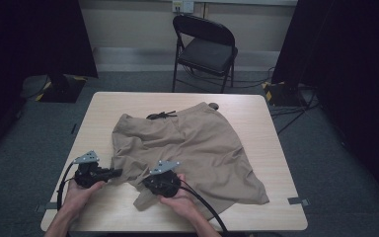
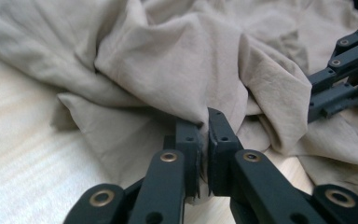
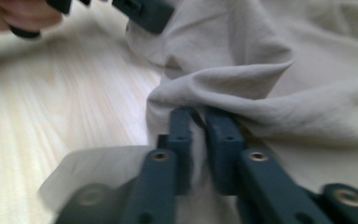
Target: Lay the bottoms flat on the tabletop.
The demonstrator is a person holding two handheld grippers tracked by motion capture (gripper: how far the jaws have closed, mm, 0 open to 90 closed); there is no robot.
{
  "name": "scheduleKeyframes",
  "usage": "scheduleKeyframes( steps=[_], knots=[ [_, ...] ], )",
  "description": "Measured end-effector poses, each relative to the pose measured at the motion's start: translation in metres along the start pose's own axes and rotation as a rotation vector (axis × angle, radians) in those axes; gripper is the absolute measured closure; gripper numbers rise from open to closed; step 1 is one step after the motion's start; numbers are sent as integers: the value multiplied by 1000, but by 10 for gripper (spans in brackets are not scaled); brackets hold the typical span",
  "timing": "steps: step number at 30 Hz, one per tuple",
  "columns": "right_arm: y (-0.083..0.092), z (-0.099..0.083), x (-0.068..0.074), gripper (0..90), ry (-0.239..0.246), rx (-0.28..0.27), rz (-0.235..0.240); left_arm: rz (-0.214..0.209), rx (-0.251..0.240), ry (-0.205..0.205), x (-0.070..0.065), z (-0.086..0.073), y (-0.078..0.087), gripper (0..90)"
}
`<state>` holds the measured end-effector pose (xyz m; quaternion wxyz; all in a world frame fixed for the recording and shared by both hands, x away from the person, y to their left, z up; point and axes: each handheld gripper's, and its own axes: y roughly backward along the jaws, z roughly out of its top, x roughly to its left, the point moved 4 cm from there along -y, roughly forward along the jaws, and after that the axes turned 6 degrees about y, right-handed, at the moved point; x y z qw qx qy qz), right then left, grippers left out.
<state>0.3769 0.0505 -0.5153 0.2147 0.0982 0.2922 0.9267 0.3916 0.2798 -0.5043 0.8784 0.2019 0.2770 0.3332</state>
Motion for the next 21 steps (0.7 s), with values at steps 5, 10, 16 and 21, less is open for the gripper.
scheduleKeyframes(
  steps=[5,10,16,21],
  knots=[
    [25,5,-15,874,-25,-53,-6,-27,-104,52,2,17,11,866],
    [53,6,-38,878,-47,-83,-52,-46,-143,58,2,33,13,870],
    [78,-7,-71,880,-92,-80,-132,-30,-144,91,9,43,-4,876],
    [75,-27,-87,866,-139,-21,-145,-6,-85,127,17,35,-32,868]
  ],
)
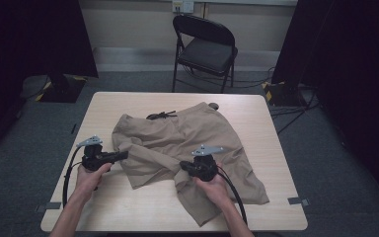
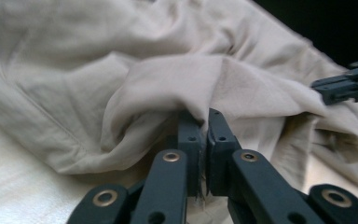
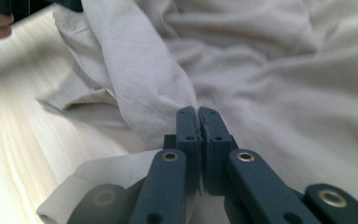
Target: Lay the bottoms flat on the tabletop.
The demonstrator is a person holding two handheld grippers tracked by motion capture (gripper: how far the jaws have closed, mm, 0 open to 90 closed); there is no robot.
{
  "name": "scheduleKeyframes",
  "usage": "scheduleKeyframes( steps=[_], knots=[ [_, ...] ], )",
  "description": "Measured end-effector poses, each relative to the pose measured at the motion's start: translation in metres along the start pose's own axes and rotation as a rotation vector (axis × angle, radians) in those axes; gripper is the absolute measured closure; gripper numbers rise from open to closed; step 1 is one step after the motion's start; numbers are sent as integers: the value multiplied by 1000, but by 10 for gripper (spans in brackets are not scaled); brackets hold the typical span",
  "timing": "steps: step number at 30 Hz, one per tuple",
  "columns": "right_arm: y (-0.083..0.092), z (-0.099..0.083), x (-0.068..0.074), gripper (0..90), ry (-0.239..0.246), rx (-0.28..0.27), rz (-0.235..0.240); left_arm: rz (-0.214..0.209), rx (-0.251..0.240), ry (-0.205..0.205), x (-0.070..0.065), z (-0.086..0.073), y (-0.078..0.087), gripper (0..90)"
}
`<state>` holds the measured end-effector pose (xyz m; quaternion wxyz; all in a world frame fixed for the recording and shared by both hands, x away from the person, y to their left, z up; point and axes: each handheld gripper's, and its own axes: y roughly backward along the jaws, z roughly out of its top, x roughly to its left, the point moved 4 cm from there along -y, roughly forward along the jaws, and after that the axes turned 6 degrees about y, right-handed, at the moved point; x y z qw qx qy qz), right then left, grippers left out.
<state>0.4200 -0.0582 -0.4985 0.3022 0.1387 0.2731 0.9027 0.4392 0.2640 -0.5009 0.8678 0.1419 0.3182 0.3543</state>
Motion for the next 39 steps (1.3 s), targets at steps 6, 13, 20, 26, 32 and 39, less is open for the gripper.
scheduleKeyframes(
  steps=[6,13,20,26,32,39],
  knots=[
    [0,-6,4,574,13,15,1,19,-1,2,-4,2,2,660],
    [13,22,22,465,41,-64,39,22,-37,-47,-19,5,28,585],
    [-14,38,60,661,107,-61,169,20,-15,-45,-10,-8,22,802],
    [-61,34,73,530,131,38,190,48,-31,-5,-1,-8,17,780],
    [-74,21,78,481,178,112,174,49,-28,-6,0,-9,18,786],
    [-71,13,84,754,220,120,149,53,-28,-12,-1,-8,19,791]
  ],
)
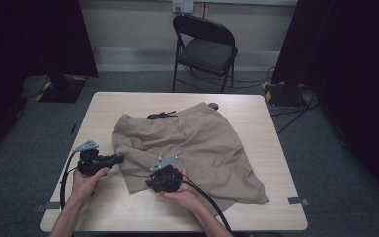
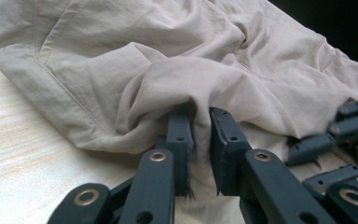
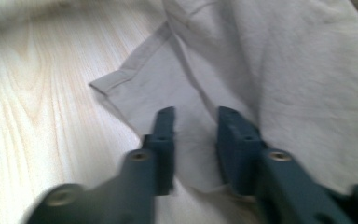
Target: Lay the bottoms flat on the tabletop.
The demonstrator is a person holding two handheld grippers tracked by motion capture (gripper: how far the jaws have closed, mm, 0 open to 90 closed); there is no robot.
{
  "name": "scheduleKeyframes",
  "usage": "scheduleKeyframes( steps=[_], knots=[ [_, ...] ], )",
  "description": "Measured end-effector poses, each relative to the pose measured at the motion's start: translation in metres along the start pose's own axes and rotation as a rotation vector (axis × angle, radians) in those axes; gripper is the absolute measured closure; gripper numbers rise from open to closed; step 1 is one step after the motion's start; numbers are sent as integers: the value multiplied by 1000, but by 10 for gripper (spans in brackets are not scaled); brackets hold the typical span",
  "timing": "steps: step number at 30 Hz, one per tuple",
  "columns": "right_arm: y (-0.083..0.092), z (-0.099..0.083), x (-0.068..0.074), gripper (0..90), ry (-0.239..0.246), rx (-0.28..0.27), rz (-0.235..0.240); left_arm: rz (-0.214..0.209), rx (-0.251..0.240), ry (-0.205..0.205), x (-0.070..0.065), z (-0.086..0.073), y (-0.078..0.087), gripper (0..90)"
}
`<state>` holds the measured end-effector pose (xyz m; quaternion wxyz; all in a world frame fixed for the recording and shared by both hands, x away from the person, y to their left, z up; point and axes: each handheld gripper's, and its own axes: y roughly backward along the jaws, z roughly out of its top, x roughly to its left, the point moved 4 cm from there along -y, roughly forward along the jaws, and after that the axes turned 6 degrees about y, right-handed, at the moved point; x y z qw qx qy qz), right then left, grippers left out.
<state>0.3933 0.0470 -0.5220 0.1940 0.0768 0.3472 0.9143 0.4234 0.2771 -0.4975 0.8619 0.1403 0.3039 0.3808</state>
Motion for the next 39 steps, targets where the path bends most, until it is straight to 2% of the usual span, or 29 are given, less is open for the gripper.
scheduleKeyframes(
  steps=[3,7,14,19,20,21,22,23,26,28,30,32,33,35,39],
  knots=[
    [0,0,6,857,0,2,33,2,-7,2,0,1,1,791],
    [-5,3,24,882,24,3,86,5,-12,6,2,1,4,791],
    [-24,19,63,884,64,3,174,18,-23,10,5,2,13,770],
    [-35,27,88,883,75,-11,224,50,-37,14,11,4,22,683],
    [-35,27,88,883,75,-11,224,50,-37,14,11,4,22,667],
    [-38,29,98,883,82,-15,245,49,-54,32,10,5,24,652],
    [-39,30,102,883,81,-15,264,60,-62,17,11,7,29,638],
    [-40,30,105,883,82,-15,271,66,-69,30,11,8,30,622],
    [-40,31,118,876,104,-10,296,72,-83,23,12,10,34,590],
    [-40,31,123,849,121,-8,309,55,-71,14,10,9,33,589],
    [-38,32,123,807,121,-7,318,24,-33,6,6,4,25,623],
    [-31,34,117,781,104,-28,314,15,38,-25,2,-3,14,664],
    [-26,35,112,773,94,-39,302,6,65,-34,1,-6,8,680],
    [-14,38,101,750,75,-62,277,15,110,-46,0,-11,-2,694],
    [10,38,72,742,45,-86,218,31,143,-58,-2,-17,-11,696]
  ],
)
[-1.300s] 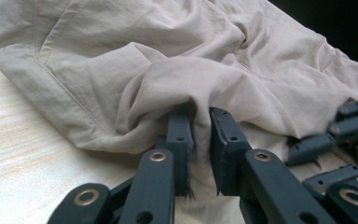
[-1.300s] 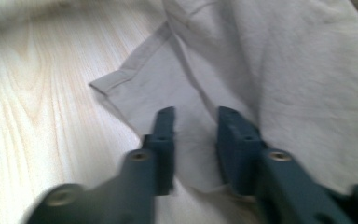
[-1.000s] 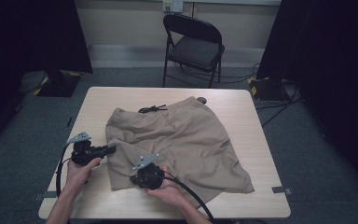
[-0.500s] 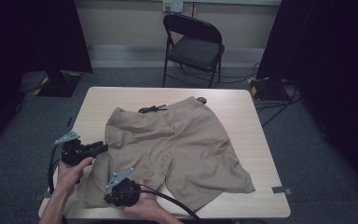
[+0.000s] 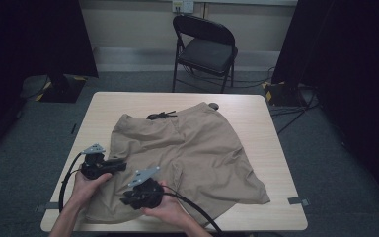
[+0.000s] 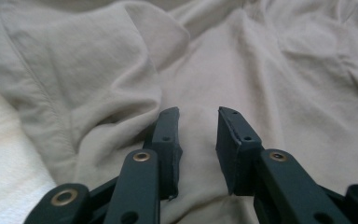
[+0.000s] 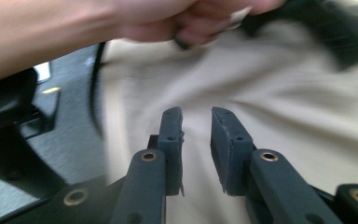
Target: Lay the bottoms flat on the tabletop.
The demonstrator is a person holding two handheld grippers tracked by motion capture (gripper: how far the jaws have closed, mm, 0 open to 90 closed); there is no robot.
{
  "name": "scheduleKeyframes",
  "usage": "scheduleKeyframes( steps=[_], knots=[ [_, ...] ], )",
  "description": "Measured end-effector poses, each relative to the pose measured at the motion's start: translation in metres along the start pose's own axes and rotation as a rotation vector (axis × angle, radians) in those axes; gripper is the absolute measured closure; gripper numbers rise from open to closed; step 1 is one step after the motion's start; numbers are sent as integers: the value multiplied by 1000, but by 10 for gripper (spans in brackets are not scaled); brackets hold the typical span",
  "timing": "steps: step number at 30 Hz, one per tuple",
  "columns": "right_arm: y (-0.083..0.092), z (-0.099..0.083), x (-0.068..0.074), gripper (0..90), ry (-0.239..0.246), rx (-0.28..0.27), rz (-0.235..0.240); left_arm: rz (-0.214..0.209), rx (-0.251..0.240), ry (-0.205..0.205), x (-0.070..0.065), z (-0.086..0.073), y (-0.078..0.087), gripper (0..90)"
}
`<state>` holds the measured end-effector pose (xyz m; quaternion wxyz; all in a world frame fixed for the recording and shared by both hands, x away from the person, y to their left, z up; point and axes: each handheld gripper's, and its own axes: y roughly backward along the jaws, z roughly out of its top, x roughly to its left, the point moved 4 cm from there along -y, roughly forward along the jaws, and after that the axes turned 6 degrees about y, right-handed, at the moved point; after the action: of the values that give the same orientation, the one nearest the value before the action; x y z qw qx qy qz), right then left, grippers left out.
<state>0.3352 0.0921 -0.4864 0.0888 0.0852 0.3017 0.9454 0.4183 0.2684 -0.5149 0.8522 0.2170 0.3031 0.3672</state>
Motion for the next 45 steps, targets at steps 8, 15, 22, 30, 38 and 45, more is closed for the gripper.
scheduleKeyframes(
  steps=[8,15,22,30,38,45],
  knots=[
    [44,-32,-38,731,-58,31,-111,9,51,-7,0,-13,3,677],
    [64,-56,-33,520,-95,24,-108,-18,73,-17,-9,-29,19,676],
    [65,-60,-11,432,-57,31,-62,8,44,-27,-9,-28,16,629],
    [60,-63,-24,900,-57,41,-97,5,13,-14,-2,-27,16,630],
    [70,-62,-22,605,-58,32,-62,10,6,-15,0,-27,16,630],
    [54,-69,-2,388,-36,72,-40,5,-8,-16,0,-28,15,629]
  ],
)
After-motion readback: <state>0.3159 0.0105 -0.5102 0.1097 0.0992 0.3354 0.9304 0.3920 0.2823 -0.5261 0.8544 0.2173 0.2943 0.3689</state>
